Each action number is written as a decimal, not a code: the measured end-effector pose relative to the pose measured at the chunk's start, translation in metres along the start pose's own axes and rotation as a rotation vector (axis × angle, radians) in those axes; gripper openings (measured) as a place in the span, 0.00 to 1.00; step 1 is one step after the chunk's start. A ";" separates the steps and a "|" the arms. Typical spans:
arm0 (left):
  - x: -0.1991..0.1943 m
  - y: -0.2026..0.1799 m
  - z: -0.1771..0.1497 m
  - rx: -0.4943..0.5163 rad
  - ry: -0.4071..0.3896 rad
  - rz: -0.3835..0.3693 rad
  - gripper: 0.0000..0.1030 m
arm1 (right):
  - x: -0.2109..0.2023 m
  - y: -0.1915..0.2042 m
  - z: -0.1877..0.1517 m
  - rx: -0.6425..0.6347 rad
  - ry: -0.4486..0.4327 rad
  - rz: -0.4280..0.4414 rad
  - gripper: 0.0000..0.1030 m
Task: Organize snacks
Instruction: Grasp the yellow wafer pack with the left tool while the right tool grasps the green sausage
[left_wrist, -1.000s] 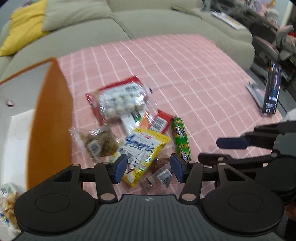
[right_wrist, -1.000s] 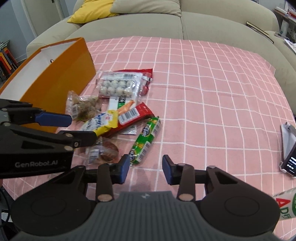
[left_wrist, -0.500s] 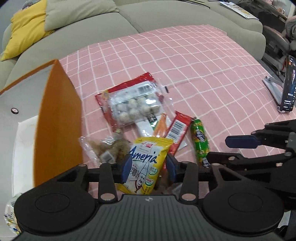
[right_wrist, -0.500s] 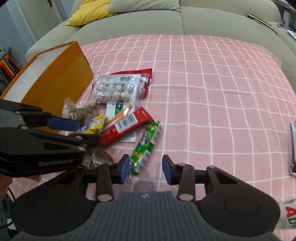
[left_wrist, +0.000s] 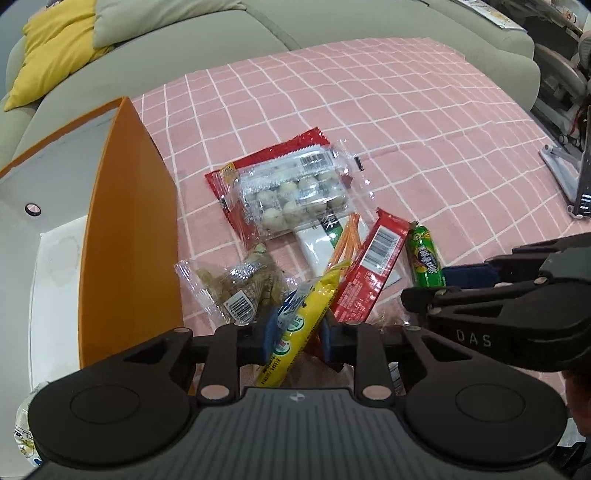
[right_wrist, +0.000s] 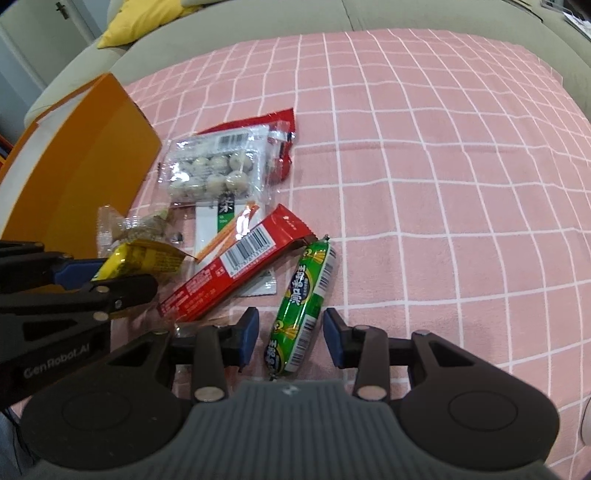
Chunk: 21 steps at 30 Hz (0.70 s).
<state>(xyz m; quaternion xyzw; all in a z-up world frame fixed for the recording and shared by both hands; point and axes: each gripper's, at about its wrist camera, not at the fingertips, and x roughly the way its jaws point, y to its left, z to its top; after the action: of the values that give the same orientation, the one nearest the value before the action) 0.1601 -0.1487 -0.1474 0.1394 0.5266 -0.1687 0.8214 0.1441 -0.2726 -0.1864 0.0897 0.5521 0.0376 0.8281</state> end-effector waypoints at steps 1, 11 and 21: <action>0.001 0.000 0.000 -0.001 0.005 0.002 0.29 | 0.001 0.001 0.001 0.002 0.004 -0.004 0.32; 0.000 -0.001 -0.001 0.000 0.016 0.007 0.11 | 0.003 0.007 0.005 -0.030 0.031 -0.045 0.24; -0.031 0.006 -0.009 -0.067 -0.043 -0.015 0.11 | -0.021 0.009 -0.016 -0.034 0.022 -0.042 0.22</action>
<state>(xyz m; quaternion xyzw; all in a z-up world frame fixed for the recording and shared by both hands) 0.1432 -0.1357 -0.1221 0.1044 0.5152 -0.1601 0.8355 0.1213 -0.2656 -0.1716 0.0634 0.5622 0.0307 0.8240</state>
